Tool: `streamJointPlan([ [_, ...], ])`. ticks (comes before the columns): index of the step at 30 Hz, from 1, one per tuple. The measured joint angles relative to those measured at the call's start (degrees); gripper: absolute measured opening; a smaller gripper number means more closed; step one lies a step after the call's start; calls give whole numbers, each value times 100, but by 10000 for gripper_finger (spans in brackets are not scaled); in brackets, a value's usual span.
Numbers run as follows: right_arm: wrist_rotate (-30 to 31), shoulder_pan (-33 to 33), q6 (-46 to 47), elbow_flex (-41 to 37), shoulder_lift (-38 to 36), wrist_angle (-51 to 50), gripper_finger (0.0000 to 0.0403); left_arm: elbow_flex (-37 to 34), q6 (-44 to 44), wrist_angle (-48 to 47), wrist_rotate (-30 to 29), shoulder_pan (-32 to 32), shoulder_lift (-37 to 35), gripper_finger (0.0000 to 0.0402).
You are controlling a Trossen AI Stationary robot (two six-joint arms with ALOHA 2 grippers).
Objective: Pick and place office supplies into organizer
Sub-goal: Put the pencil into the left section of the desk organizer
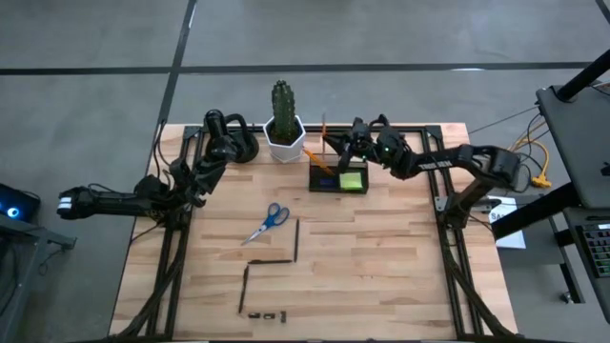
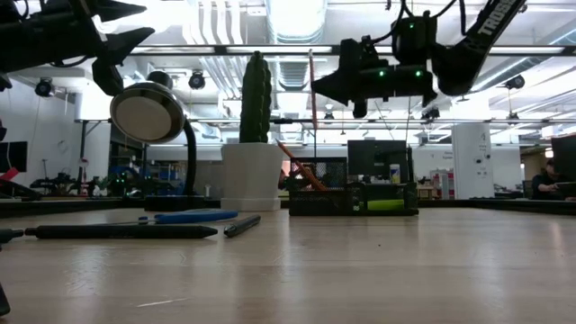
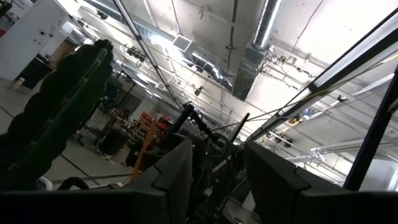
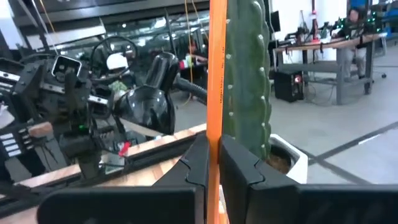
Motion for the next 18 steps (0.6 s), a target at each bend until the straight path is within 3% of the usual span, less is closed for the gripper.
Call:
streamJointPlan([
  [10,18,-30,34,150,834,190,13,0,-2,0,-9,-2,0,130],
  [18,-81,-174,-71,236,1006,167,13,0,-2,2,-9,-2,2,130],
])
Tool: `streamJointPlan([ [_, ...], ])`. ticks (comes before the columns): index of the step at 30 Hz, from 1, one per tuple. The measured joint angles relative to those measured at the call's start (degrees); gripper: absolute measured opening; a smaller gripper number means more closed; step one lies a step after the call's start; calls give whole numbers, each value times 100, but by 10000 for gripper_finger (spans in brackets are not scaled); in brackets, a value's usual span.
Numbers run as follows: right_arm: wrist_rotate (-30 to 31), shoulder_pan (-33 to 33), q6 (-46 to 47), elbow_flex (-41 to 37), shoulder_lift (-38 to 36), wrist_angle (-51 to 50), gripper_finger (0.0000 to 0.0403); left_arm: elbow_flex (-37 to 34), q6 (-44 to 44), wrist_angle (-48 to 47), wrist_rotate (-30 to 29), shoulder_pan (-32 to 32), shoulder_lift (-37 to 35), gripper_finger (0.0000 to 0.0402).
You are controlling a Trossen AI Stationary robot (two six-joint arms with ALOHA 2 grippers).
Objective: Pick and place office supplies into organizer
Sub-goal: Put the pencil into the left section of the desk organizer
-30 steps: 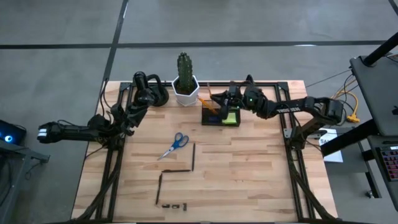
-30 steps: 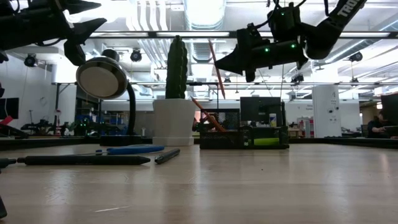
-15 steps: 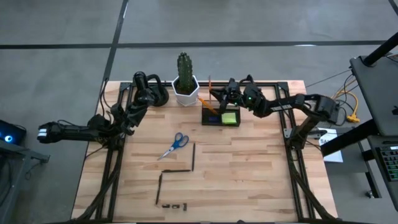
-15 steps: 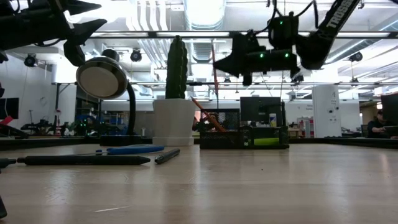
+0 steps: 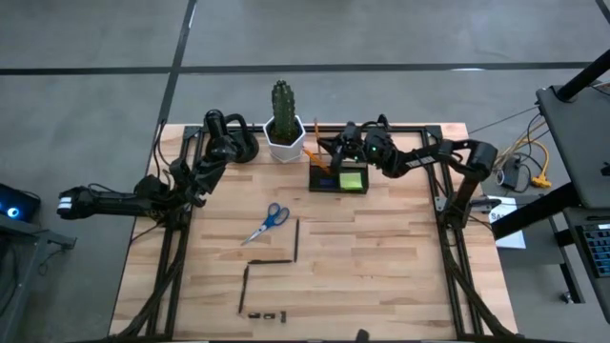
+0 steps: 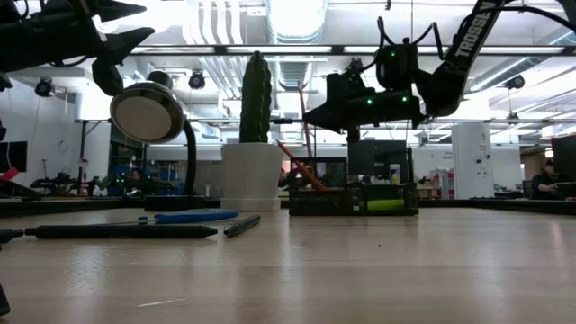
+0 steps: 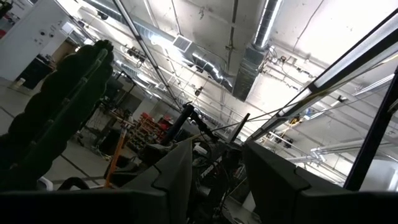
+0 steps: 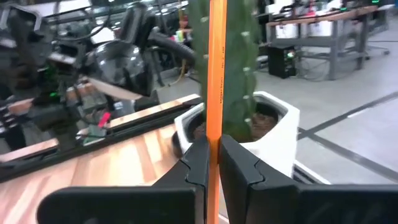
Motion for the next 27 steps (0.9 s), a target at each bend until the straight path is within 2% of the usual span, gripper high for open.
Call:
streamJointPlan([
  [5,-468,-80,-83,44,122,-34,13,0,2,-2,0,0,0,130],
  [12,-590,-199,-253,41,153,-328,13,0,2,-2,0,1,-1,130],
  [21,-1055,-392,-402,36,149,-933,13,0,2,-2,0,0,-1,130],
  [27,-1423,-496,-395,34,146,-967,13,0,2,-2,0,0,-2,130],
])
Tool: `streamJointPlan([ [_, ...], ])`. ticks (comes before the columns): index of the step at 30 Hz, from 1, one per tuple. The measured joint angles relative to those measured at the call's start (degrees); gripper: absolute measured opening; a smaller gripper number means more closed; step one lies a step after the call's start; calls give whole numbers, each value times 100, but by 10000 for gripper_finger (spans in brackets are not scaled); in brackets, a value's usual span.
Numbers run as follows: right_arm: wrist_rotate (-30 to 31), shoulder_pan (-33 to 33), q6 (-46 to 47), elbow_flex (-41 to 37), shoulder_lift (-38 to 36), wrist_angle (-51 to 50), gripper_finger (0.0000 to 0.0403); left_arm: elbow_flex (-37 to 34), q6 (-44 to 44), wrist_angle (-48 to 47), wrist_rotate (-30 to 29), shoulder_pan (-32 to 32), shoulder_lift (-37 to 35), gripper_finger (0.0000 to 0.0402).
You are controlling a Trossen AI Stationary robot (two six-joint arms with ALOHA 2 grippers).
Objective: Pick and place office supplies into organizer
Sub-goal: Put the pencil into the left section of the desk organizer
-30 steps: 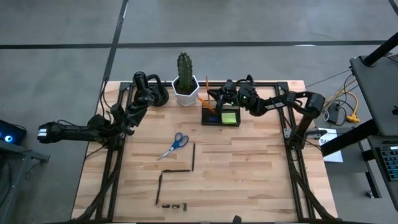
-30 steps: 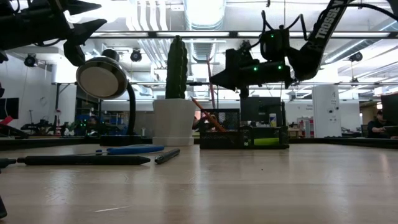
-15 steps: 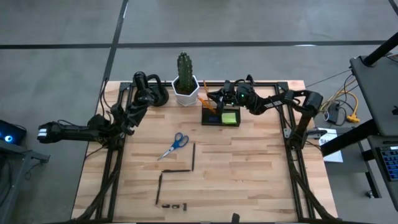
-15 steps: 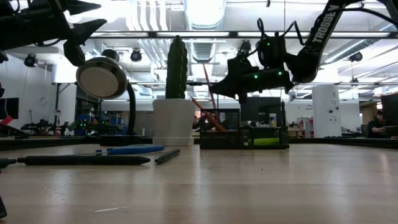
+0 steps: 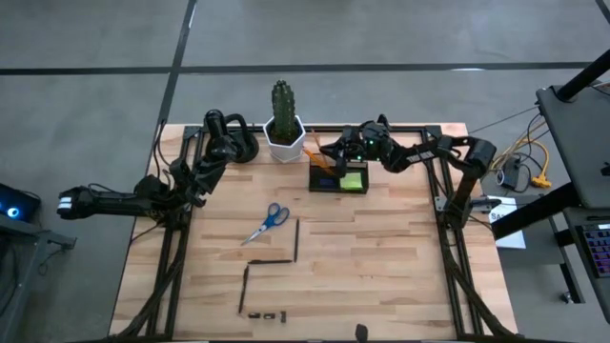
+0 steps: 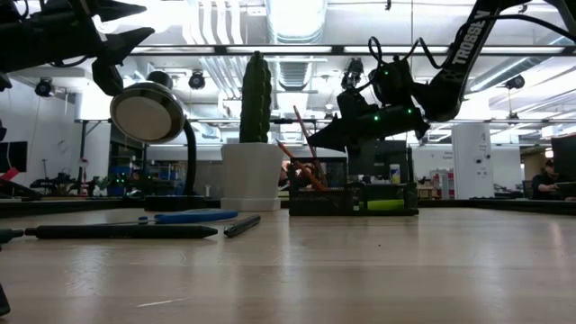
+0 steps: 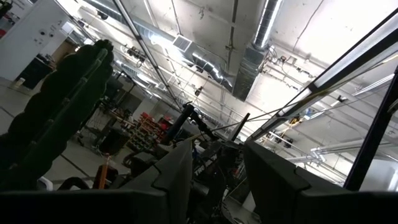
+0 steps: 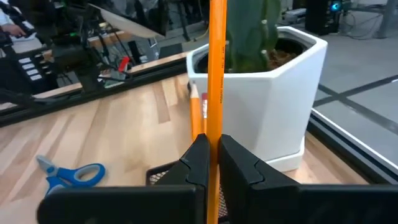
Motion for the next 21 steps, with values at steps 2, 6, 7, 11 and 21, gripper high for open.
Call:
streamJointPlan([
  [2,-13,-33,-2,0,0,-5,13,0,0,0,0,1,1,130],
  [6,-85,-100,-87,27,-2,-309,13,0,0,0,0,0,1,130],
  [7,-158,-121,-137,55,-2,-427,13,0,-1,0,0,0,2,130],
  [11,-310,-137,-294,240,-4,-943,13,0,0,0,0,0,2,130],
  [21,-481,-138,-631,783,-5,-2041,13,0,-2,0,0,0,0,130],
])
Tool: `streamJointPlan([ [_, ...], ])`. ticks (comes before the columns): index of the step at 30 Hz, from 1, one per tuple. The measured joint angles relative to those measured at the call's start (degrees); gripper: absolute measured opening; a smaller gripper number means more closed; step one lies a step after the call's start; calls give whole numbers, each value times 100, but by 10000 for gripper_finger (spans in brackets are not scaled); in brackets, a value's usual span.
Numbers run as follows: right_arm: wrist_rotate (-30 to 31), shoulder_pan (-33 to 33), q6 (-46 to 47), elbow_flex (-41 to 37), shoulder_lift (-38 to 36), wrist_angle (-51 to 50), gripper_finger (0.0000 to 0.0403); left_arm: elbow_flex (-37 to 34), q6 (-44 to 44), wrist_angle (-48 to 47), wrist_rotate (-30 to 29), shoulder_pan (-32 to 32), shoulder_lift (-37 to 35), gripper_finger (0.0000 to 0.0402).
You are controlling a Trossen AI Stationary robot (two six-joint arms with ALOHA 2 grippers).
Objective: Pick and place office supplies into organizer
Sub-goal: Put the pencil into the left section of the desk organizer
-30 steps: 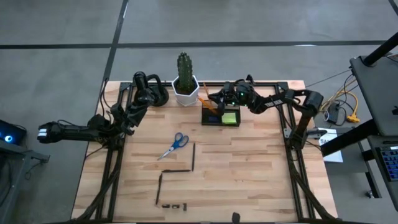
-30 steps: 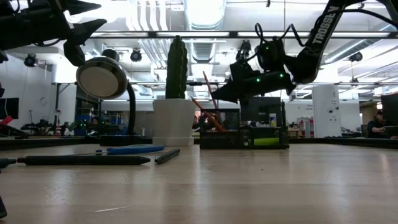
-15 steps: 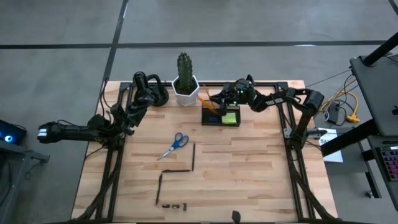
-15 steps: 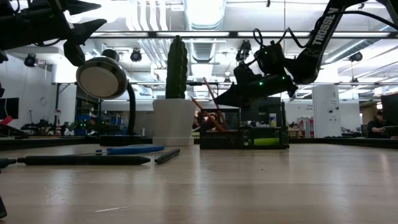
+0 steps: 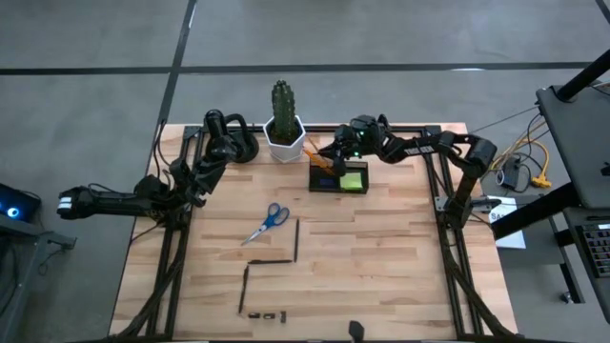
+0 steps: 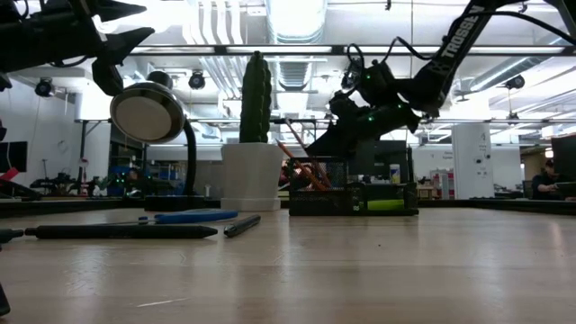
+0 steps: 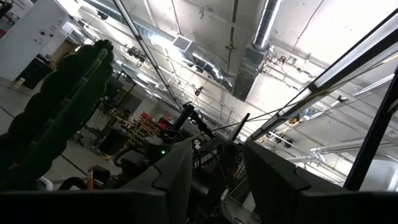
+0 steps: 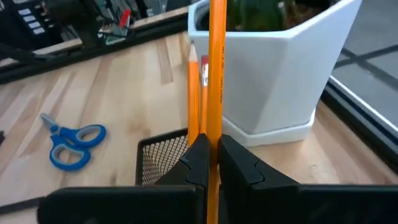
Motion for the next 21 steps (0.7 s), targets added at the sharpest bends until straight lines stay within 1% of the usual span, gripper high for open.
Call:
streamJointPlan([
  [5,-12,-3,-7,167,-1,-90,13,0,0,0,0,2,2,130],
  [9,-12,1,-191,275,-1,-704,13,0,0,0,0,1,0,130],
  [11,-15,1,-264,288,-5,-821,13,0,0,0,0,0,0,130],
  [21,-82,-1,-269,277,-8,-855,13,0,2,-2,0,0,0,130],
])
